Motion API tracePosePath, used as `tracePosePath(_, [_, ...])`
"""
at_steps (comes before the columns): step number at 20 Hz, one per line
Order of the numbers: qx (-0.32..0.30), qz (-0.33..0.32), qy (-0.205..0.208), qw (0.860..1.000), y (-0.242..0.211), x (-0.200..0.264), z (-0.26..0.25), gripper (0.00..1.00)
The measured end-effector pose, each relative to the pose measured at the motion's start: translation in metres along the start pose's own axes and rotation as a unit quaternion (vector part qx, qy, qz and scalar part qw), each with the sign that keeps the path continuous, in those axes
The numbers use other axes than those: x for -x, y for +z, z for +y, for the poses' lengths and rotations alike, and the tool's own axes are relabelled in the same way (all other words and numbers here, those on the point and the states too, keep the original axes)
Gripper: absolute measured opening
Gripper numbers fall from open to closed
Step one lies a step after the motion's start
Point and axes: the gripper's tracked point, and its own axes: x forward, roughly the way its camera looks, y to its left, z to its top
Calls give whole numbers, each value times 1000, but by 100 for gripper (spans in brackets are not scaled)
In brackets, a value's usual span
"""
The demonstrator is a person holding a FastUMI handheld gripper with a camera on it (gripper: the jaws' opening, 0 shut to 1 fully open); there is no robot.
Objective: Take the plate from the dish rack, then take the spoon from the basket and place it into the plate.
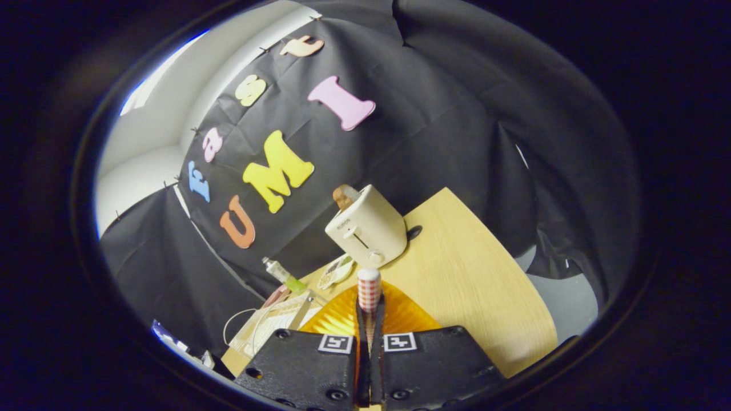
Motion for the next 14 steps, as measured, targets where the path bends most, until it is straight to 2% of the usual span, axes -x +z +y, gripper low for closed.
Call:
tracePosePath(1, [14,-7,4,1000,2,3,8,6])
tracePosePath(2, [53,-19,-12,998,9,1,7,6])
tracePosePath(3, [68,4,-28,997,5,7,10,6])
tracePosePath(4, [100,-18,-10,995,6,9,31,6])
tracePosePath(5, [147,-29,-35,988,15,0,24,5])
tracePosePath(6, [122,10,-25,992,2,-2,37,5])
tracePosePath(7, [140,14,-36,989,-6,1,49,6])
tracePosePath(9, [194,-2,-40,980,3,4,66,6])
tracePosePath(11, [218,-26,-49,974,20,8,87,6])
tracePosePath(14, [252,-34,-73,964,20,12,98,6])
